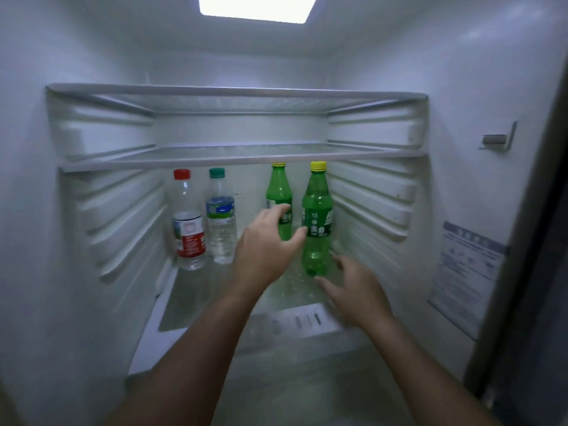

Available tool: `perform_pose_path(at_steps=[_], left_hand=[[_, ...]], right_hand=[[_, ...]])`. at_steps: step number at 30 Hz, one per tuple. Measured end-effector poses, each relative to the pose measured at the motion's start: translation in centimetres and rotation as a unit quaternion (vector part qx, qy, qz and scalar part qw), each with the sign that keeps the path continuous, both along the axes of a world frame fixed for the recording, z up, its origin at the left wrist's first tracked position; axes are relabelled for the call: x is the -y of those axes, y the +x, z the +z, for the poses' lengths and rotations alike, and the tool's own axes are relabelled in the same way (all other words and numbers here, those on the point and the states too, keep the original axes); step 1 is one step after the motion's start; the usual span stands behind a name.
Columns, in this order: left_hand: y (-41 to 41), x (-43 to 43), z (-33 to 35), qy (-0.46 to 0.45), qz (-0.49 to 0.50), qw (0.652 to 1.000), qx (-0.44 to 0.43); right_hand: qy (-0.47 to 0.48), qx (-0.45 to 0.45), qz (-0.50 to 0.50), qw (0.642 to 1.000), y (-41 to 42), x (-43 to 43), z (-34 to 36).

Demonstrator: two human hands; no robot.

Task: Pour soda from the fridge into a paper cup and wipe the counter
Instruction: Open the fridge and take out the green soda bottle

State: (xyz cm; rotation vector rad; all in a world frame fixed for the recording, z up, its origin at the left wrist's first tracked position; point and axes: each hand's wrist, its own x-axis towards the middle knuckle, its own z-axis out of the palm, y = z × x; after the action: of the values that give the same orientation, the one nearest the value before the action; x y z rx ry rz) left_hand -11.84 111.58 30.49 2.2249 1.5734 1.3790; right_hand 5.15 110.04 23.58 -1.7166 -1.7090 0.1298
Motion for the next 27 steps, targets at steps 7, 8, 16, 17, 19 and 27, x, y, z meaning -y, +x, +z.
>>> perform_pose_path(at_steps=[7, 8, 16, 17, 19, 27], left_hand=[[3.0, -5.6, 1.8, -0.052, -0.037, 0.993, 0.104], [3.3, -6.0, 1.8, -0.059, -0.042, 0.99, 0.118], [4.9, -7.8, 1.9, -0.106, -0.046, 0.982, 0.152], [5.0, -8.0, 1.8, -0.11, -0.041, 0.982, 0.15], [5.1, -8.2, 1.6, -0.113, -0.029, 0.982, 0.151], [4.5, -6.6, 1.6, -0.096, -0.015, 0.982, 0.164]], right_hand=[[-0.028, -0.072, -0.01, 0.997, 0.4, -3.0, -1.1], [-0.035, -0.078, -0.01, 0.996, 0.3, -3.4, -1.2], [-0.055, -0.13, 0.003, 0.99, -0.1, -5.4, -1.4], [-0.056, -0.132, 0.005, 0.99, 0.0, -5.7, -1.4], [-0.064, -0.131, 0.009, 0.989, 0.0, -6.0, -1.3], [-0.052, -0.144, 0.046, 0.987, -0.3, -4.9, -1.4]])
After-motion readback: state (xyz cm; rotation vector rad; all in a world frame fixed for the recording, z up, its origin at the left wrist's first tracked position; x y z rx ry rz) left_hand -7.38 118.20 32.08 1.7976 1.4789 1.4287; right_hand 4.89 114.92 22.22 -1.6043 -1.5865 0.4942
